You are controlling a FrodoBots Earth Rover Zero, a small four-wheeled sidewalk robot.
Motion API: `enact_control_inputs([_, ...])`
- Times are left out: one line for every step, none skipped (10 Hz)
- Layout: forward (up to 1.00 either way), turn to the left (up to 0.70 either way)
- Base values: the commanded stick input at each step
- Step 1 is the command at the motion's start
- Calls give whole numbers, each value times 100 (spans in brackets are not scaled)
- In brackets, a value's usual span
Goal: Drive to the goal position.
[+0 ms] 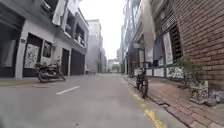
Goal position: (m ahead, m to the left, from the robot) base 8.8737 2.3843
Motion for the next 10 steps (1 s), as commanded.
enact_control_inputs([46, 0])
enact_control_inputs([46, 0])
enact_control_inputs([46, 0])
enact_control_inputs([46, 0])
enact_control_inputs([46, 0])
enact_control_inputs([46, 0])
enact_control_inputs([46, 0])
enact_control_inputs([46, 0])
enact_control_inputs([46, 0])
enact_control_inputs([46, 0])
